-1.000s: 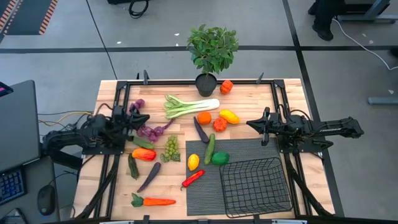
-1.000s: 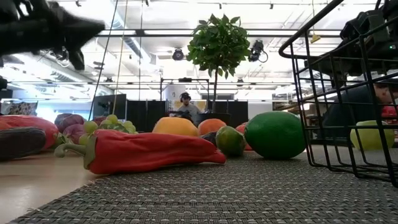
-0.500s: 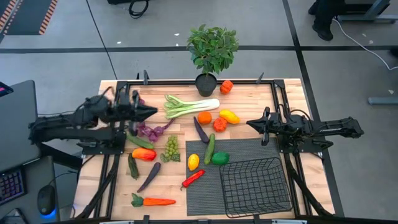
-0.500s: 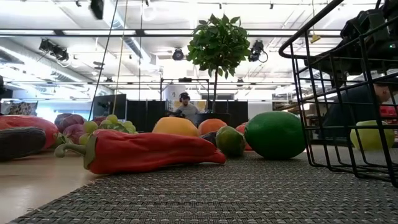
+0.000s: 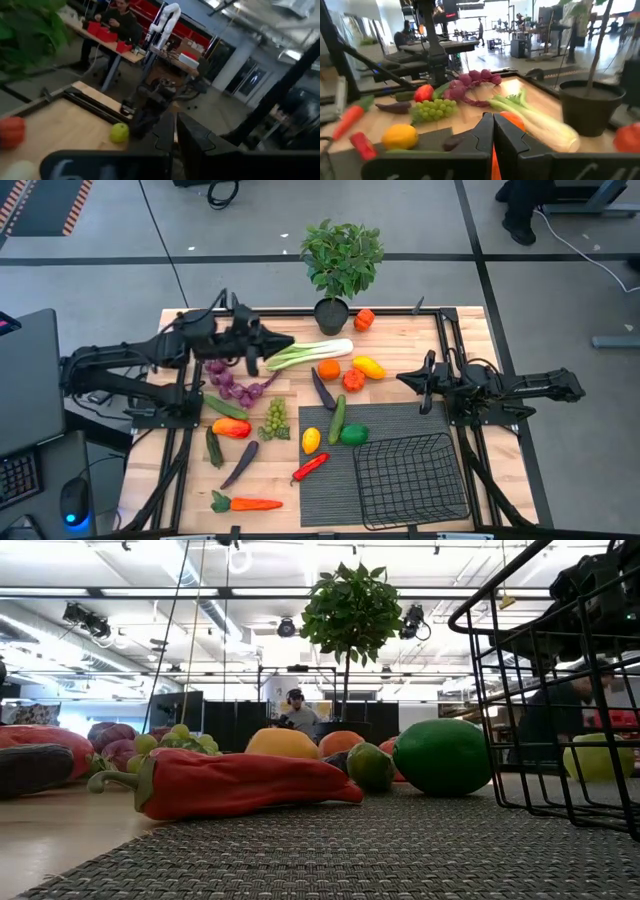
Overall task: Build produce basket
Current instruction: Put the green apple into the black wire basket
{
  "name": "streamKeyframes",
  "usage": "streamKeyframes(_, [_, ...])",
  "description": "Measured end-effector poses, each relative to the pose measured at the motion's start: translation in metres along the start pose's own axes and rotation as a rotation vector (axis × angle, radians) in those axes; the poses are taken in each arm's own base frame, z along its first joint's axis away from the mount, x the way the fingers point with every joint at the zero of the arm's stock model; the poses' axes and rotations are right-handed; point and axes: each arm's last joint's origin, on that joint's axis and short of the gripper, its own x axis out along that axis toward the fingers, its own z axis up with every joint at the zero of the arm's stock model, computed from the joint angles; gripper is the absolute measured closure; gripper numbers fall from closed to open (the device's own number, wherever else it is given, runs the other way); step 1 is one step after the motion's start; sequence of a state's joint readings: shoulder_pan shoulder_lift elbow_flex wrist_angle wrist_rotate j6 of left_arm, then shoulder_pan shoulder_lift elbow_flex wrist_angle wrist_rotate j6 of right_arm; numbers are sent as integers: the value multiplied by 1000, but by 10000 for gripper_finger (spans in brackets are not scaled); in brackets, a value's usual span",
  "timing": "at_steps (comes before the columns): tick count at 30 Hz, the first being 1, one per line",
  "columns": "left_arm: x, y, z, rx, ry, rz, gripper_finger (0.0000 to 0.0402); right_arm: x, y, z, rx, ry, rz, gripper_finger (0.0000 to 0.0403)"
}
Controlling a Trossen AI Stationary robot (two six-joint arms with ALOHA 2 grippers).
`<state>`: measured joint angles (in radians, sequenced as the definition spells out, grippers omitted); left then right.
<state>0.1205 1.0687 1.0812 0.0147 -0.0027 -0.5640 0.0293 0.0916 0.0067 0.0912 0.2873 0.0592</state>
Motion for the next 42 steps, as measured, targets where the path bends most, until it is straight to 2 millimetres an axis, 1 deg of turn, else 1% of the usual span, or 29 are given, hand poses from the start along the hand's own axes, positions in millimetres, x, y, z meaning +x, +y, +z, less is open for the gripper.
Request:
streamKeyframes(1, [5,-1,1,-30,3,2,374,0,-1,0,-2,-4,-30,386])
streamKeyframes(4, [16,-3,5,-107,5,3,369,0,-4,7,132,-55,-99,386])
streamKeyframes(6, [23,-4,7,-140,5,3,368,-1,-4,20,161,-85,-78,386])
streamKeyframes(7, [27,-4,7,-161,8,6,368,-1,-3,26,136,-72,-42,386])
streamKeyframes(10, [37,-4,6,-175,5,4,372,0,1,47,36,47,60,386])
streamKeyframes(13, [45,-3,4,-176,-7,-4,375,1,2,71,58,234,37,386])
streamKeyframes(16, [49,0,0,-176,8,7,375,7,3,90,147,415,-21,386])
streamKeyframes(19, [52,3,-3,-173,18,19,370,16,4,110,306,521,-86,386])
streamKeyframes(22, [52,8,1,-138,19,18,363,32,3,130,476,518,-163,386])
streamKeyframes(25, [46,13,5,-114,62,3,348,51,0,148,572,486,-221,386])
streamKeyframes(28, [34,16,7,-83,133,15,319,70,-6,157,617,506,-254,386])
streamKeyframes(32, [20,21,1,-39,257,77,259,89,-12,161,713,549,-217,386])
streamKeyframes(36, [7,22,-1,-5,327,115,190,105,-13,163,797,508,-166,386])
streamKeyframes(39, [3,21,-4,26,370,108,139,115,-13,163,853,476,-140,386])
streamKeyframes(42, [-1,22,-7,41,430,100,93,122,-11,165,870,448,-93,386])
